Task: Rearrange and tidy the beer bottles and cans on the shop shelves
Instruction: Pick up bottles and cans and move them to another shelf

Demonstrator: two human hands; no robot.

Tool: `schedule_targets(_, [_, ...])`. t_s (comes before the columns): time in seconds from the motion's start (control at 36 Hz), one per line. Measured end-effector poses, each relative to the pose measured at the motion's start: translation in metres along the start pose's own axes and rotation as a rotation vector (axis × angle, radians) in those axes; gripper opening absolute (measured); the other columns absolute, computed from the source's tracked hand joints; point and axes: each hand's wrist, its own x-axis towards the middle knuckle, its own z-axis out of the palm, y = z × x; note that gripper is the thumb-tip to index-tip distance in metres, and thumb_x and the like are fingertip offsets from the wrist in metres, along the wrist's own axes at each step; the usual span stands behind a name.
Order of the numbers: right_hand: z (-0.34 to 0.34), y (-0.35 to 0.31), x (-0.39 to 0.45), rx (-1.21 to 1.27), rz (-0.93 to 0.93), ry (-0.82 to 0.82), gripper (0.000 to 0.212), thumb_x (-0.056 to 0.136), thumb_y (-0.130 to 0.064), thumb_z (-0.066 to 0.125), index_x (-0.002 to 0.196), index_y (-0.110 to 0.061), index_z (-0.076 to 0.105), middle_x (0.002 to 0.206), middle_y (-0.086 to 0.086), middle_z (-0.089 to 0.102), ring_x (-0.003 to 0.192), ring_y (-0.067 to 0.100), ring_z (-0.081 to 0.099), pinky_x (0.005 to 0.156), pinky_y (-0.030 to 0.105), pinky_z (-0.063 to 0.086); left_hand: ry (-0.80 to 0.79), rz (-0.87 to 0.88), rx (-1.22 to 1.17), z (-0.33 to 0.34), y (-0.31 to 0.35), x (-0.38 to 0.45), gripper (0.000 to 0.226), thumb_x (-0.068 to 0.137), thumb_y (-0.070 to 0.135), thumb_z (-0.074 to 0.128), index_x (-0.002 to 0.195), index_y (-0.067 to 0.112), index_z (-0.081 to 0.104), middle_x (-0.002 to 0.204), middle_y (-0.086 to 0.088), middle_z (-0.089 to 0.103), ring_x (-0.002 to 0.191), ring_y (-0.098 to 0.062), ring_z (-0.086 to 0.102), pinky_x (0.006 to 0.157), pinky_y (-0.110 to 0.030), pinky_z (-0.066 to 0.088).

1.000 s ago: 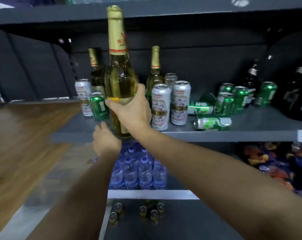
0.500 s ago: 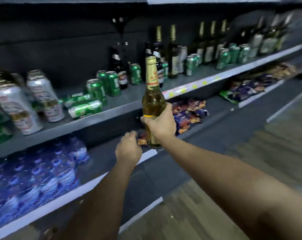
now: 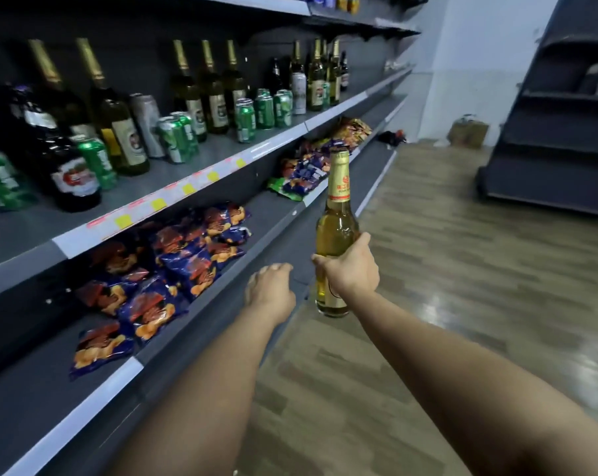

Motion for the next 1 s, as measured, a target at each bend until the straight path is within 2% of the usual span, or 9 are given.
schedule_targets(0.28, [0.000, -0.010, 0.142, -0.049, 0.048, 0.118, 0.069, 0.067, -0.051, 0.081, 0.100, -0.019, 0.030, 0.121, 0.007, 0.059, 0.110, 0.034, 0.059, 0.089, 0.044, 0.049, 0.027, 0.113, 0.001, 0.005, 0.038, 0.155, 0.047, 0.093, 0.013, 0.048, 0.139, 0.020, 0.042, 0.143, -0.002, 0.043, 0.130, -0.023, 0.040, 0.102, -0.035, 0.036])
schedule_targets(0.42, [0.002, -0.029, 0.208, -0.054, 0.027, 0.142, 0.067, 0.069, -0.051, 0.080, 0.101, -0.019, 0.030, 0.119, 0.007, 0.059, 0.108, 0.033, 0.059, 0.084, 0.041, 0.049, 0.047, 0.134, 0.006, -0.001, 0.049, 0.234, 0.047, 0.093, 0.013, 0.049, 0.139, 0.020, 0.042, 0.141, -0.003, 0.044, 0.130, -0.024, 0.040, 0.103, -0.036, 0.037])
schedule_targets(0.67, [0.009, -0.035, 0.323, -0.069, -0.004, 0.147, 0.069, 0.069, -0.053, 0.079, 0.100, -0.018, 0.028, 0.120, 0.008, 0.060, 0.111, 0.034, 0.058, 0.085, 0.041, 0.047, 0.021, 0.148, 0.017, 0.014, 0.082, 0.352, 0.048, 0.092, 0.015, 0.050, 0.139, 0.023, 0.043, 0.141, -0.002, 0.044, 0.130, -0.023, 0.041, 0.103, -0.036, 0.037])
schedule_targets(0.83, [0.017, -0.040, 0.417, -0.045, -0.071, 0.115, 0.068, 0.071, -0.053, 0.077, 0.101, -0.018, 0.028, 0.121, 0.008, 0.059, 0.111, 0.034, 0.057, 0.083, 0.039, 0.044, 0.058, 0.084, 0.029, 0.025, 0.103, 0.436, 0.051, 0.092, 0.015, 0.053, 0.140, 0.022, 0.041, 0.141, -0.002, 0.043, 0.129, -0.023, 0.041, 0.103, -0.035, 0.036])
schedule_targets(1.0, [0.022, -0.056, 0.511, -0.024, -0.191, 0.028, 0.067, 0.071, -0.053, 0.077, 0.101, -0.019, 0.028, 0.119, 0.008, 0.059, 0.108, 0.033, 0.058, 0.082, 0.039, 0.045, 0.139, -0.001, 0.016, 0.029, 0.117, 0.514, 0.044, 0.086, 0.017, 0.060, 0.129, 0.021, 0.050, 0.129, -0.002, 0.051, 0.120, -0.023, 0.047, 0.094, -0.035, 0.042])
